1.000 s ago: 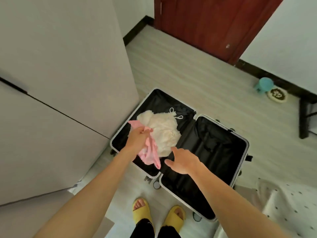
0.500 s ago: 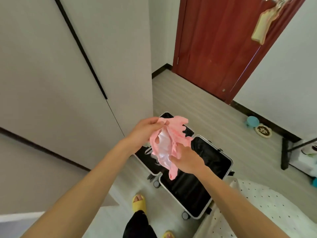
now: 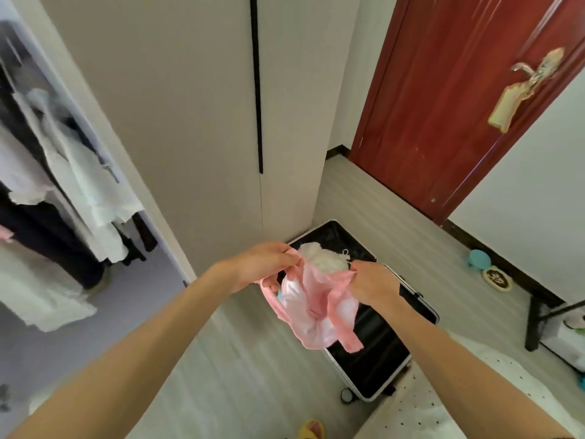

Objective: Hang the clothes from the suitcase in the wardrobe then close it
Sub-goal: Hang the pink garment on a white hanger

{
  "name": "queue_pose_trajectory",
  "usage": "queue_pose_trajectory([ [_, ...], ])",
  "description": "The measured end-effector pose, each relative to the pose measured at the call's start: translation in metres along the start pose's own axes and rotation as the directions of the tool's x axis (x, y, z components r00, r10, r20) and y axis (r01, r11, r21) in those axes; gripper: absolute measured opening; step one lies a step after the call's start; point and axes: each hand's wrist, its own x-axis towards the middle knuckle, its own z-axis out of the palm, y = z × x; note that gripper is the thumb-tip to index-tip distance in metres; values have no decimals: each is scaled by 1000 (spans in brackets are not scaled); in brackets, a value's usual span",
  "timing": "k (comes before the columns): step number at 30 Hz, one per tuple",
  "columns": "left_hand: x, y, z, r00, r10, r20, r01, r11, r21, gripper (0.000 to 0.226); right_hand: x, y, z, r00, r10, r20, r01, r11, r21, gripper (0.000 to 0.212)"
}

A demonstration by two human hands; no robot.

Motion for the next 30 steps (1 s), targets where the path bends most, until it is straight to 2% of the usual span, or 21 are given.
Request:
queue_pose_trajectory([
  [3,-63,-39,-27,993,3,115,-1,1000,-18,19,-34,-48,25,995,96,-7,-95,992,79,27],
  [4,-85,-52,-37,990,12,144,-14,1000,9,20,-43,-63,39,985,171,32,-174,977,127,33],
  [6,-123,-74,-56,986,5,169,-14,998,57,15,-55,-91,66,940,269,210,-316,919,236,43],
  [8,-175,-106,-87,988,-33,152,19,996,87,12,-79,-144,95,877,236,419,-401,840,367,40],
  [9,-193,-117,-102,989,-44,139,32,995,90,13,-90,-170,104,858,202,472,-417,812,409,40],
  [13,-274,-158,-156,998,-56,-34,57,998,28,19,-133,-300,112,830,73,553,-421,731,536,56],
  [14,-293,-166,-166,996,-56,-75,57,998,5,21,-146,-331,112,822,8,569,-428,668,609,58],
  [16,-329,-180,-185,989,-61,-135,56,998,-42,20,-162,-385,109,804,-126,581,-464,476,747,63],
  [18,-358,-191,-204,976,-71,-207,63,997,-46,20,-169,-434,99,792,-269,548,-450,348,822,65],
  [21,-400,-225,-235,898,-123,-422,67,987,-147,17,-183,-503,82,733,-419,536,-433,319,843,54],
  [24,-435,-255,-261,800,-184,-572,5,954,-300,15,-191,-557,68,685,-537,492,-332,371,867,51],
  [27,-466,-270,-283,662,-214,-718,-152,900,-408,13,-206,-604,51,611,-632,476,-247,419,874,43],
  [30,-485,-279,-303,499,-273,-823,-377,787,-489,26,-218,-647,30,577,-690,437,-268,346,899,18],
])
